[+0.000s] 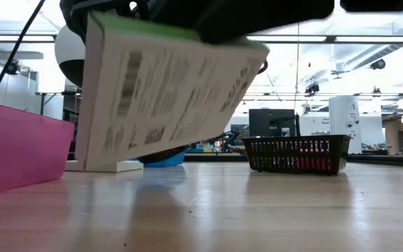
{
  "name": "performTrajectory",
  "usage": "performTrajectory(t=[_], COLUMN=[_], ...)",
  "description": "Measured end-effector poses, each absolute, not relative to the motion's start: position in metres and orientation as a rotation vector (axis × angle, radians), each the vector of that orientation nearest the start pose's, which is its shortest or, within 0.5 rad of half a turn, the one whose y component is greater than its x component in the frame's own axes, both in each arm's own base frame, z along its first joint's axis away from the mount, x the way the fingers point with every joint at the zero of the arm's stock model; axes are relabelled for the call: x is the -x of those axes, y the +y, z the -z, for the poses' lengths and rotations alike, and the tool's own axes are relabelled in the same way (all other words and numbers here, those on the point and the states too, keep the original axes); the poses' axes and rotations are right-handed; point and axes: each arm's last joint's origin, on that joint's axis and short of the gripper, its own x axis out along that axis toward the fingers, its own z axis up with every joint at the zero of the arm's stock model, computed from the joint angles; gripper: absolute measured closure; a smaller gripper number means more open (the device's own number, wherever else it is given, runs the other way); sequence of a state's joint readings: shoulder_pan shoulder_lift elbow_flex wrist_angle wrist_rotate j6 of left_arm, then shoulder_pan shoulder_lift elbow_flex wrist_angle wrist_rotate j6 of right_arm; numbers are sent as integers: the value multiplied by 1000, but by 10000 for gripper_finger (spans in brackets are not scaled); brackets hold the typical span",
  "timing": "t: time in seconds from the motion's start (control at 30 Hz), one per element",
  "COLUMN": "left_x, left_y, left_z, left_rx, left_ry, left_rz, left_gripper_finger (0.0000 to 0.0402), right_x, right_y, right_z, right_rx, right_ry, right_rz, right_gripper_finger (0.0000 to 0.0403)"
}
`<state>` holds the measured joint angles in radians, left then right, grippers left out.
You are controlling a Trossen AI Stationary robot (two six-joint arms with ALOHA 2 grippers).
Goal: Pick and place items into bin
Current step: Put the bottom white card reader box into the blue bin
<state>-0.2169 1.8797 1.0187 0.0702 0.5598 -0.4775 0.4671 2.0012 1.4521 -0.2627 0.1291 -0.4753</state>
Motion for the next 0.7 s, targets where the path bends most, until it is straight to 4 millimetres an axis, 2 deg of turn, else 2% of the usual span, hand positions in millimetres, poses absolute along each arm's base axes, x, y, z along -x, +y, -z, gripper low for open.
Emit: performTrajectory(t=[0.17,0.5,0.7], left_x=[-362,-363,-365], left_y=[-95,-97,-98], left_z=[-147,-149,-154], left_rx=[542,568,563], left_ry=[898,914,870], left_rz=[560,618,639], left_gripper_finger=[401,401,402], right_x=[-389,-384,-380], right_y=[192,191,190], right_z=[-207,-208,-217], right_rx=[664,720,751], right_ry=[678,702,690], right_rz=[-518,-561,-571], right_gripper_finger=[184,184,184])
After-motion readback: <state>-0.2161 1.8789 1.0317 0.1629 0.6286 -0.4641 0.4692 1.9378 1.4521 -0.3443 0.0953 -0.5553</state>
